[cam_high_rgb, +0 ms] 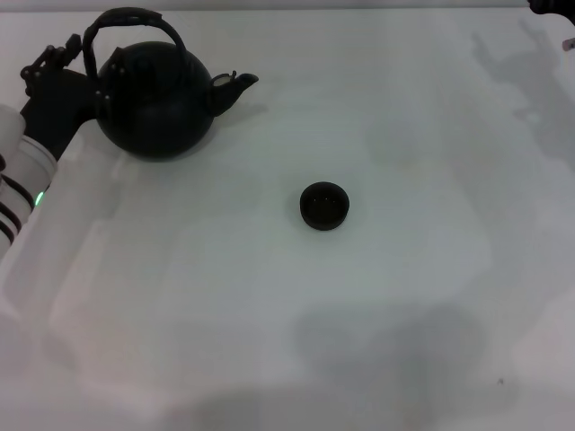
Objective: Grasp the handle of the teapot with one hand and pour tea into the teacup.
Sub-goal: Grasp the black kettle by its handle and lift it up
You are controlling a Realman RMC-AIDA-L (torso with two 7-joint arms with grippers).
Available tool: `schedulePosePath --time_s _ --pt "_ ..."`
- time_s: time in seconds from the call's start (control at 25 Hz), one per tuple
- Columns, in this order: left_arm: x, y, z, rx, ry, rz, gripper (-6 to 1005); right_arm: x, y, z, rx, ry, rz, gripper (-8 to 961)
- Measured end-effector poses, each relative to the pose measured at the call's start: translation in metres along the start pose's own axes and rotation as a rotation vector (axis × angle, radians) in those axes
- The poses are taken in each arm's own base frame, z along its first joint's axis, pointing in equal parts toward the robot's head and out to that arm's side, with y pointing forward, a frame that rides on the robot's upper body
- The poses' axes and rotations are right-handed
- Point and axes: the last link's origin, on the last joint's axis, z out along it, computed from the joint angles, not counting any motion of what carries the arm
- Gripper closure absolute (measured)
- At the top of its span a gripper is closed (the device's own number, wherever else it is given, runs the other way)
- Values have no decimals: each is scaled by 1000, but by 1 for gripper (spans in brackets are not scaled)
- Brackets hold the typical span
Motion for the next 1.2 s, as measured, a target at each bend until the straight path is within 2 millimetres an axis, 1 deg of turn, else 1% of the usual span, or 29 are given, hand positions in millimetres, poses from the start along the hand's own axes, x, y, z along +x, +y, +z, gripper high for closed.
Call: schedulePosePath --time_s 0.12,0.4,0.6,0.8,0.96,1.12,1.2 --pt "-1 0 -1 2 -2 -1 367 0 0 0 0 0 0 108" --pt "0 0 -2 0 5 0 569 0 0 0 0 1 4 108" --pt "5 1 -2 -8 42 2 787 0 -2 -3 9 -8 16 108" --pt "15 0 -1 -16 105 12 890 1 -2 -3 11 -7 18 108" --pt "31 0 5 -48 185 48 902 0 -2 -1 11 -5 18 108" --pt "48 5 16 -87 245 73 904 0 -1 -1 10 -6 18 108" --pt "53 9 20 -120 258 96 904 -1 -1 0 10 -6 18 108"
